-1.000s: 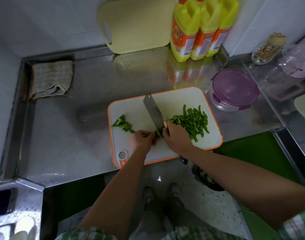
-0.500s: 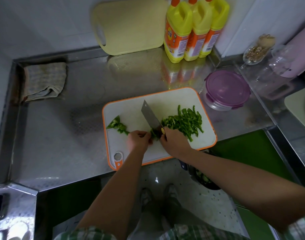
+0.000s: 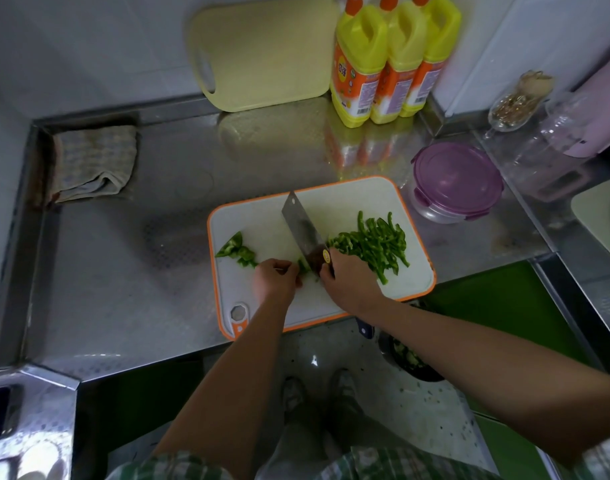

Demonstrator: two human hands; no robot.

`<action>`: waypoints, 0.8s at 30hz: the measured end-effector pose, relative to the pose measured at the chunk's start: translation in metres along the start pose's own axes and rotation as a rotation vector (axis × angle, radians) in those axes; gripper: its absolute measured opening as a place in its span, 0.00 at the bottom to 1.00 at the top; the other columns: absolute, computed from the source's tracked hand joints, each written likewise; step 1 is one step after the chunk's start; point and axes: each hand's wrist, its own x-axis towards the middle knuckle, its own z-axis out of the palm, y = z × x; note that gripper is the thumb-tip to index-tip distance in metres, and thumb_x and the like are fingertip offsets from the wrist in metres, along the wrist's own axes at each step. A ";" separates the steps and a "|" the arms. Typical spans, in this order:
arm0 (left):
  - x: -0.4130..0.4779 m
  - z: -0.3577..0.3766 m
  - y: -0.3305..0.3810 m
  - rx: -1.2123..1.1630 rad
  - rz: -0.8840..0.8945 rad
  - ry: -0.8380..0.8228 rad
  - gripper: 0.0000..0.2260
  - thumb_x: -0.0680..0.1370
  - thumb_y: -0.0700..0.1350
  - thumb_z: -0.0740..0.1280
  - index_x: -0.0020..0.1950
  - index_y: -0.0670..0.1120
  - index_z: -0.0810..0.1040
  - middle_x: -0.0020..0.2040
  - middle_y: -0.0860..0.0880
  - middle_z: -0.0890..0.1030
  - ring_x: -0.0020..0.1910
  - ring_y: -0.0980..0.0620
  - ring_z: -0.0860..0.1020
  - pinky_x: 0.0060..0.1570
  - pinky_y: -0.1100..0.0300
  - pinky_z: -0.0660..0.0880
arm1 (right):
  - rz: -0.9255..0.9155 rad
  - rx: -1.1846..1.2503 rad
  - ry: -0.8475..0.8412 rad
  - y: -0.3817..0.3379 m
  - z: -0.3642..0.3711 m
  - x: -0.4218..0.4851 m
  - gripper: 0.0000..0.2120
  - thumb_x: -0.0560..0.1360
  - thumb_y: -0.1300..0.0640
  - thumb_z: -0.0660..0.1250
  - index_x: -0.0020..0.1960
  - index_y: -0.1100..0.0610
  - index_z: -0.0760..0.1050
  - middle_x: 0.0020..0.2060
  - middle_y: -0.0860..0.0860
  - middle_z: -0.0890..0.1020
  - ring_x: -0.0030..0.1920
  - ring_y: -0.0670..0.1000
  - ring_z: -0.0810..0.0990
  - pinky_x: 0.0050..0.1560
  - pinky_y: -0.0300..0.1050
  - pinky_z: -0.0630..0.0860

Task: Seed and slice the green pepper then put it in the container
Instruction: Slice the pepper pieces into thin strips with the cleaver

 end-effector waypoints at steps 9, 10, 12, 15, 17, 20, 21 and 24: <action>0.003 -0.001 -0.002 0.000 -0.023 -0.015 0.09 0.76 0.42 0.71 0.37 0.50 0.75 0.36 0.46 0.82 0.44 0.42 0.83 0.51 0.45 0.80 | -0.001 -0.002 0.006 0.000 0.004 -0.006 0.07 0.80 0.57 0.57 0.44 0.56 0.65 0.28 0.48 0.67 0.26 0.45 0.65 0.26 0.41 0.57; 0.003 -0.001 -0.002 0.002 -0.024 -0.016 0.10 0.76 0.42 0.71 0.37 0.50 0.75 0.35 0.47 0.81 0.44 0.42 0.82 0.51 0.45 0.80 | 0.004 -0.012 -0.004 0.000 0.005 -0.006 0.07 0.80 0.57 0.57 0.44 0.56 0.65 0.28 0.48 0.68 0.27 0.46 0.65 0.26 0.40 0.58; 0.003 0.000 -0.002 0.003 -0.028 -0.017 0.10 0.76 0.41 0.70 0.36 0.50 0.75 0.34 0.48 0.81 0.44 0.43 0.82 0.52 0.46 0.80 | 0.012 -0.027 -0.021 0.000 0.005 -0.005 0.06 0.81 0.56 0.56 0.45 0.57 0.66 0.29 0.48 0.68 0.27 0.46 0.66 0.26 0.40 0.58; 0.004 -0.001 -0.001 0.010 -0.025 -0.018 0.10 0.76 0.42 0.70 0.36 0.50 0.75 0.33 0.48 0.81 0.44 0.43 0.83 0.51 0.48 0.80 | 0.013 -0.025 -0.027 -0.001 0.005 -0.006 0.06 0.81 0.57 0.57 0.46 0.57 0.66 0.28 0.48 0.68 0.27 0.45 0.66 0.25 0.40 0.58; 0.004 -0.001 -0.001 0.028 -0.019 -0.020 0.10 0.76 0.42 0.70 0.36 0.50 0.75 0.34 0.47 0.82 0.44 0.44 0.83 0.51 0.49 0.80 | 0.010 -0.031 -0.031 -0.001 0.006 -0.005 0.06 0.81 0.57 0.57 0.47 0.58 0.67 0.28 0.47 0.68 0.27 0.45 0.66 0.25 0.40 0.58; 0.005 -0.002 -0.001 0.063 0.001 -0.025 0.09 0.76 0.43 0.71 0.37 0.50 0.76 0.37 0.44 0.84 0.43 0.44 0.83 0.50 0.48 0.80 | 0.028 -0.022 -0.035 -0.003 0.011 -0.001 0.07 0.80 0.56 0.57 0.48 0.60 0.69 0.29 0.49 0.69 0.28 0.49 0.68 0.28 0.42 0.61; 0.005 -0.002 -0.001 0.074 0.006 -0.031 0.09 0.76 0.43 0.70 0.37 0.50 0.76 0.38 0.43 0.84 0.43 0.43 0.83 0.49 0.47 0.80 | 0.037 -0.022 -0.039 -0.003 0.014 0.001 0.07 0.80 0.56 0.57 0.48 0.60 0.69 0.30 0.49 0.69 0.30 0.50 0.69 0.31 0.42 0.63; 0.007 -0.004 -0.002 0.087 0.015 -0.051 0.08 0.76 0.43 0.70 0.37 0.49 0.77 0.38 0.43 0.84 0.43 0.42 0.83 0.48 0.46 0.81 | 0.064 -0.037 -0.054 -0.005 0.022 0.006 0.06 0.80 0.56 0.57 0.48 0.58 0.67 0.30 0.48 0.68 0.33 0.53 0.71 0.32 0.43 0.62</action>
